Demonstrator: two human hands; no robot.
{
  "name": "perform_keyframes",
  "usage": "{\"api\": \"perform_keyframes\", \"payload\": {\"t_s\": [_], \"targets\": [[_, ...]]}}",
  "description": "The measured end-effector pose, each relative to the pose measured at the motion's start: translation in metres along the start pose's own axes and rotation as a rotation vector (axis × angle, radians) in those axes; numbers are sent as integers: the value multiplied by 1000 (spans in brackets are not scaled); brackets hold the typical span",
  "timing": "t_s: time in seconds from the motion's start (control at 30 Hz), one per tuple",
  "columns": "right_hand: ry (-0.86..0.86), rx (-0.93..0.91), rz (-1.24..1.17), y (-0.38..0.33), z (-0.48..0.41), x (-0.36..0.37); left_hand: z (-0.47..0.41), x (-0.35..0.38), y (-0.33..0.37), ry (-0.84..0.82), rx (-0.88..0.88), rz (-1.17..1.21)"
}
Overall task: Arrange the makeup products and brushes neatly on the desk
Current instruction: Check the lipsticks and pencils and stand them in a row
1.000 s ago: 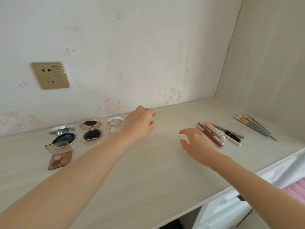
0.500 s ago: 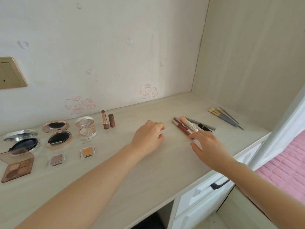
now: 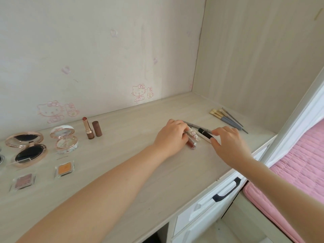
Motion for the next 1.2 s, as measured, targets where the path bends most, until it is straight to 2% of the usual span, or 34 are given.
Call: {"api": "perform_keyframes", "payload": {"t_s": [0.2,0.47,0.57,0.83,0.97,1.2], "targets": [[-50,87,-44,12,-19,15,-31,23,0,-79,6,-11],[-44,31,65,8,-25,29,-52,48,-3,-234,-16,-48],[-30,35,-2,7,-24,27,-55,53,1,-262,-7,-54],[-12,78,-143,2,-21,18,-53,45,1,-166,-59,49],[42,76,-207,-5,-20,6,-52,30,5,-75,-39,110],[45,30,-320,-29,-12,-9,-36,-9,5,16,15,83]]}}
Point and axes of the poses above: each hand's wrist, its own z-axis away from the middle knuckle, its own x-axis out of the palm, y = z × x, the point moved 10 cm from there along -z, towards the middle knuckle, and after that the axes turned 14 degrees about x, right-handed, at the moved point
